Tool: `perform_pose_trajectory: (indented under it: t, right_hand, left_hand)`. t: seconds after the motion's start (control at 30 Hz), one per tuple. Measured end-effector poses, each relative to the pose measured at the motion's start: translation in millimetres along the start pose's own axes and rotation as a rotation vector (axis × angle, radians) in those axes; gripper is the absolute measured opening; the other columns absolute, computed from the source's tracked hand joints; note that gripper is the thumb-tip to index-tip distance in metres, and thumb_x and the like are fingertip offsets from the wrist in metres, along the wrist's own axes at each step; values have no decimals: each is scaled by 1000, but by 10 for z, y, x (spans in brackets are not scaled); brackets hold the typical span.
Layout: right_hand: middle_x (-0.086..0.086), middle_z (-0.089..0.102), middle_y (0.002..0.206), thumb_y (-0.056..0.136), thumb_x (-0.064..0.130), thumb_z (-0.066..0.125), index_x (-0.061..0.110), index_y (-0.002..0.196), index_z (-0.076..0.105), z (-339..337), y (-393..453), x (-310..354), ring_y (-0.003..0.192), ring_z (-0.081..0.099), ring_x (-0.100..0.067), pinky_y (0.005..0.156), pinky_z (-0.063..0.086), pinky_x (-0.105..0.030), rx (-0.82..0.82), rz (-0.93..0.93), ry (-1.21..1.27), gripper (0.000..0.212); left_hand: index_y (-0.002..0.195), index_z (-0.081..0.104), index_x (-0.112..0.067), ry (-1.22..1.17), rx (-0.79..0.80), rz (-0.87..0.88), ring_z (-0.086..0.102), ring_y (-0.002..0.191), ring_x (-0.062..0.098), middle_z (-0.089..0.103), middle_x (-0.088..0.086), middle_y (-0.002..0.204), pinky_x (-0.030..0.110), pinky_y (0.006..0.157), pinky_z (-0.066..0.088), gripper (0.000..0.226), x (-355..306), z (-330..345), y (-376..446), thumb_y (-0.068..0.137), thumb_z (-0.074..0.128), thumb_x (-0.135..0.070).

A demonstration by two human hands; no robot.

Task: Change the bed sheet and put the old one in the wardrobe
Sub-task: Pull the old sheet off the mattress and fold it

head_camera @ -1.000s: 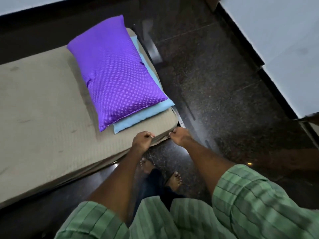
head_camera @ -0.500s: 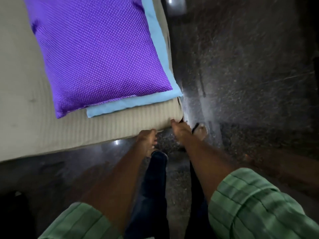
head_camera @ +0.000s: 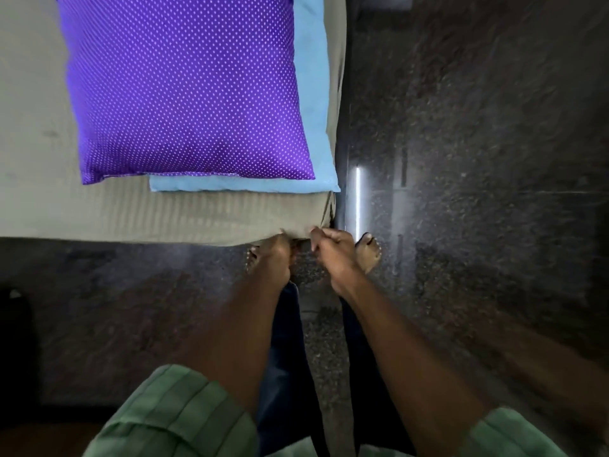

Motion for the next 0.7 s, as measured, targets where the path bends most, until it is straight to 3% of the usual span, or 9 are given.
perform_pose_trajectory:
  t: [0.07,0.13,0.2,0.23,0.33,0.43,0.5,0.6,0.7]
  right_hand:
    - [-4,44,56,100,29,66,8,66,59,-90,-107,60,46,35,-10,47,28,-24,62,-18,55,41]
    - [-4,51,58,99,29,68,9,66,62,-63,-124,100,50,43,-13,50,34,-26,-9,31,116,39]
    - [-6,68,73,96,36,70,11,77,69,87,-109,158,67,63,-22,60,46,-27,-83,171,257,31]
    - [-7,74,87,92,50,71,12,90,74,172,-89,189,81,71,-26,67,53,-30,-78,281,335,38]
    - [-10,76,106,67,84,68,9,113,71,370,35,229,88,72,-28,83,56,-41,40,518,507,88]
    - [-14,69,120,79,47,74,6,125,64,445,32,411,99,64,-26,95,53,-40,105,517,589,62]
    - [-16,64,120,91,17,63,8,130,60,438,102,475,96,58,-23,86,53,-35,-16,503,621,40]
    - [-9,65,94,107,21,43,12,103,65,399,65,366,71,55,-20,55,54,-34,-45,467,633,23]
    - [1,60,79,108,16,38,22,94,60,320,49,180,62,47,-12,49,49,-23,29,439,567,27]
  left_hand:
    - [112,67,-10,-117,-152,82,69,93,27,72,13,110,44,89,58,65,220,30,350,92,39,-64]
    - [113,67,-11,-266,-190,131,73,95,30,73,16,111,47,90,60,64,78,86,-154,90,43,-66]
    - [101,61,-10,-429,-84,212,74,77,16,75,8,90,29,73,62,39,-169,81,-740,107,44,-44]
    - [97,57,-13,-474,-22,258,71,74,11,73,3,84,24,70,60,31,-218,41,-861,112,40,-34]
    - [100,53,-20,-495,106,278,65,89,13,68,1,96,30,94,54,24,-282,-193,-911,111,38,-34]
    - [106,59,-19,-421,214,270,70,92,15,76,2,100,28,84,59,24,-280,-384,-853,110,40,-34]
    - [102,61,-18,-334,194,268,71,83,10,78,-3,87,22,71,57,26,-266,-426,-788,111,40,-31]
    - [102,65,-22,-240,94,171,70,77,3,76,-11,84,22,70,51,39,-171,-452,-723,110,36,-47]
    - [103,62,-20,-305,53,-31,46,58,14,50,-1,74,23,49,45,49,-29,-542,-593,103,39,-64]
Point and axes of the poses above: each hand's wrist, its own y-axis towards the middle knuckle, its own z-axis out of the palm, x = y × z, the point moved 1 cm from there along y, towards the middle knuckle
